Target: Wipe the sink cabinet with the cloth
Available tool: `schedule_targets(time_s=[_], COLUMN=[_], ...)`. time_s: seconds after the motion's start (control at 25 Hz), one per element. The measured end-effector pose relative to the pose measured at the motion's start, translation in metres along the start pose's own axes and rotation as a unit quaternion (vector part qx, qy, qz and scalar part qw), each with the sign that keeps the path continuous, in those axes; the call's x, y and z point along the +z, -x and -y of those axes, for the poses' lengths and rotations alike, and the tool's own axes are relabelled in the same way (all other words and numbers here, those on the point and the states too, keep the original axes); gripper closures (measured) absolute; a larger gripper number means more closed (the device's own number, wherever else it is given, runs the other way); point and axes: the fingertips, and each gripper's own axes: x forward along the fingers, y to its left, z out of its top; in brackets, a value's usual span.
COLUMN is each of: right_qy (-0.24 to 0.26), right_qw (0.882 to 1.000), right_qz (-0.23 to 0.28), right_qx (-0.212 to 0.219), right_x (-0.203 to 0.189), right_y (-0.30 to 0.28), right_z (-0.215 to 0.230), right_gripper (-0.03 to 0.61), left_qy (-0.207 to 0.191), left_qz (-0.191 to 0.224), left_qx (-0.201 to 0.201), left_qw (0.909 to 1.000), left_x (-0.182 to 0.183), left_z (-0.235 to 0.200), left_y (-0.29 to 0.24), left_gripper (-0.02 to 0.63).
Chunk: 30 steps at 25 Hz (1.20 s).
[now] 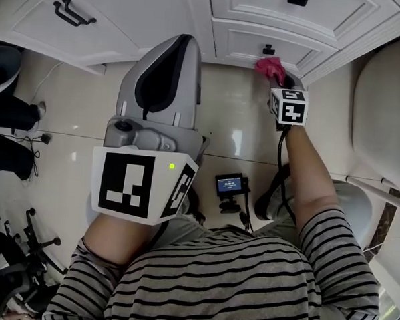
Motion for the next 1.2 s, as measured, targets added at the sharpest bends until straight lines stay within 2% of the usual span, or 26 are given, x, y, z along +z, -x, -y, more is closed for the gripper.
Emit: schedule_targets(time_s=[0.2, 0.36, 0.52, 0.68, 0.76, 0.88, 1.04, 1.2], right_qy=[-0.069, -0.110, -0.165, -0.162, -0.153, -0.131, -0.098, -0.106], right_qw=[0.993, 0.988, 0.982, 0.976, 0.970, 0.961, 0.951, 0.952], right_qz=[-0.014, 0.001, 0.044, 0.143, 0.189, 0.239, 0.285, 0.277], right_qx=[-0.095, -0.109, -0.080, -0.016, 0.017, 0.048, 0.063, 0.071], right_x=[-0.008, 0.020, 0.074, 0.149, 0.170, 0.177, 0.172, 0.162], right_y=[0.045, 0.095, 0.167, 0.264, 0.306, 0.343, 0.356, 0.338], right_z=[0.080, 0.095, 0.080, 0.030, -0.003, -0.045, -0.077, -0.084], right_gripper=[0.510, 0.511, 0.509, 0.509, 0.509, 0.509, 0.509, 0.511], left_qy=[-0.010, -0.025, -0.041, -0.052, -0.051, -0.045, -0.031, -0.041], left_qz=[-0.002, 0.000, 0.017, 0.032, 0.034, 0.025, -0.004, -0.011], left_qx=[-0.003, -0.005, -0.008, -0.007, -0.006, 0.001, 0.006, -0.005], left_qw=[0.9999, 0.9997, 0.9990, 0.9981, 0.9981, 0.9987, 0.9995, 0.9991], left_x=[0.001, 0.001, 0.006, 0.029, 0.032, 0.020, -0.012, -0.024], left_z=[0.014, 0.025, 0.040, 0.058, 0.064, 0.069, 0.076, 0.083], left_y=[-0.001, 0.001, 0.010, 0.031, 0.043, 0.060, 0.078, 0.079], left_gripper=[0.623, 0.623, 0.623, 0.623, 0.623, 0.623, 0.623, 0.623])
